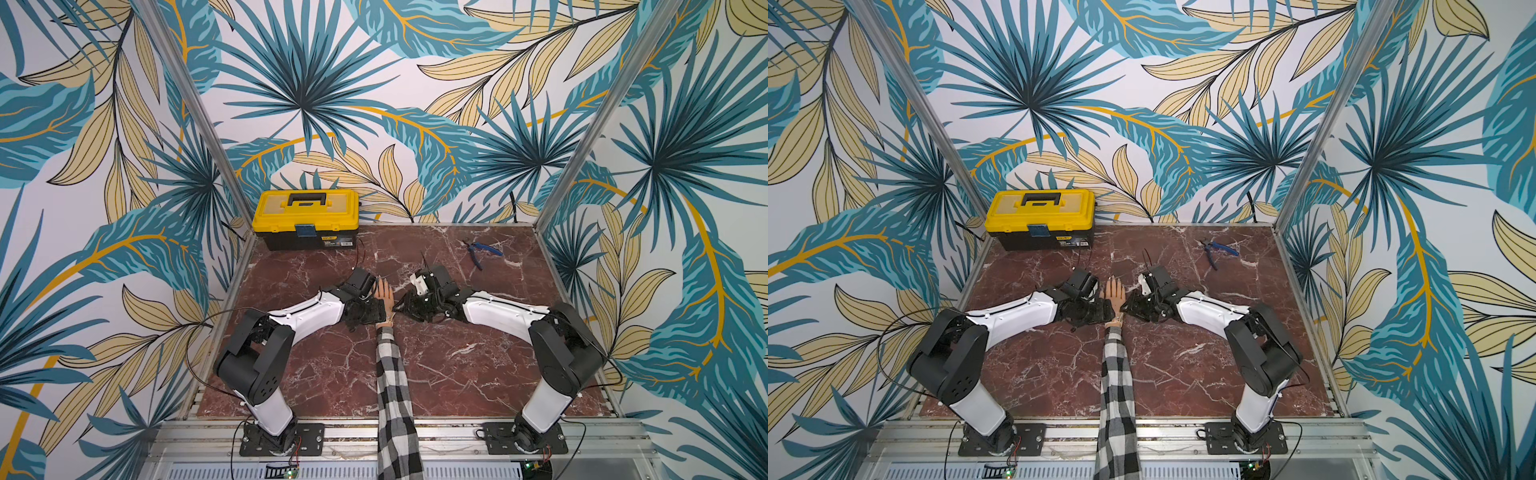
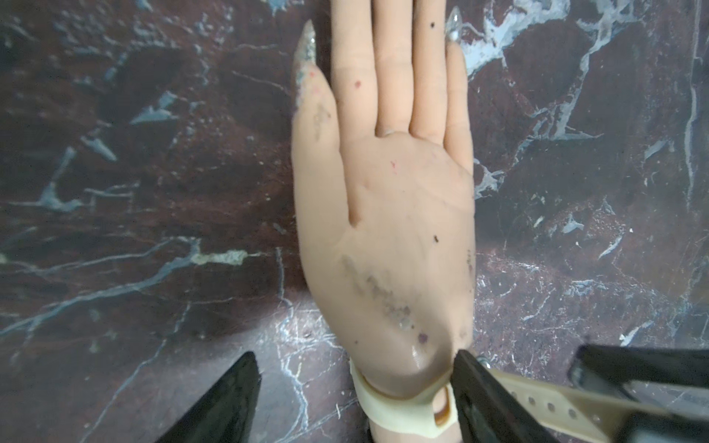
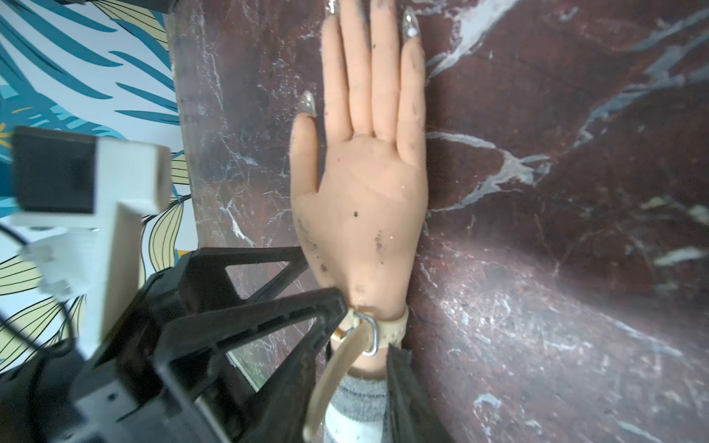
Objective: Take off the watch
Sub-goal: Untie the watch from the hand.
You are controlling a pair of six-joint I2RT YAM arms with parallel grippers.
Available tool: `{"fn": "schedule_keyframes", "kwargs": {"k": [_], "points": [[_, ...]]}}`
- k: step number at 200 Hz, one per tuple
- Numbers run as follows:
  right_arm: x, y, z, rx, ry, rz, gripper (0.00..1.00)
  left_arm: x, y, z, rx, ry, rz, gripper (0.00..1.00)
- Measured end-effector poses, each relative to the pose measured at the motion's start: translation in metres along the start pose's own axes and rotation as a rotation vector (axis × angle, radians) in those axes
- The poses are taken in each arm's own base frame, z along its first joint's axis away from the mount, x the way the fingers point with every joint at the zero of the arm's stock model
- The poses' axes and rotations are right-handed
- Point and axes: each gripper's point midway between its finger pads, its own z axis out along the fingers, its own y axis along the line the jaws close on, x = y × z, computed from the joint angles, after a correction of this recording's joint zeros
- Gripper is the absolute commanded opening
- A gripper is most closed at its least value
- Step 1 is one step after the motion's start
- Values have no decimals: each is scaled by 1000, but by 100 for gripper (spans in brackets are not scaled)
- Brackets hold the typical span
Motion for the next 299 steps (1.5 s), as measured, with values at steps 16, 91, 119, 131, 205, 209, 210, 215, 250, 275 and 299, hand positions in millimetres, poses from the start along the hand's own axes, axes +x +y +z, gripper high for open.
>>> {"fn": "schedule_keyframes", "kwargs": {"k": [16, 91, 119, 131, 205, 209, 210, 215, 250, 275, 299], "points": [[-3, 8, -9, -19, -21, -10, 35, 2, 4, -3, -2, -3, -6, 80], [12, -22, 1, -60, -33, 104, 38, -5, 27, -21, -14, -45, -52, 80], [13, -24, 13, -111, -30, 153, 39, -6, 30, -26, -11, -55, -59, 80], [13, -23, 15, -129, -34, 165, 39, -4, 31, -26, -12, -55, -60, 80], [6, -9, 15, -210, -61, 186, 39, 7, 38, -27, -10, -46, -64, 85], [6, -10, 16, -211, -60, 189, 39, 8, 38, -26, -9, -45, -65, 85], [6, -10, 16, -211, -60, 189, 39, 9, 38, -26, -9, -45, -65, 85], [6, -11, 17, -210, -59, 193, 39, 10, 39, -26, -6, -43, -68, 85], [8, -15, 22, -205, -53, 209, 39, 17, 41, -21, 7, -29, -84, 89], [8, -15, 22, -207, -54, 208, 39, 15, 37, -21, 26, -37, -91, 91], [9, -15, 22, -207, -54, 212, 39, 12, 35, -21, 39, -50, -92, 94]]}}
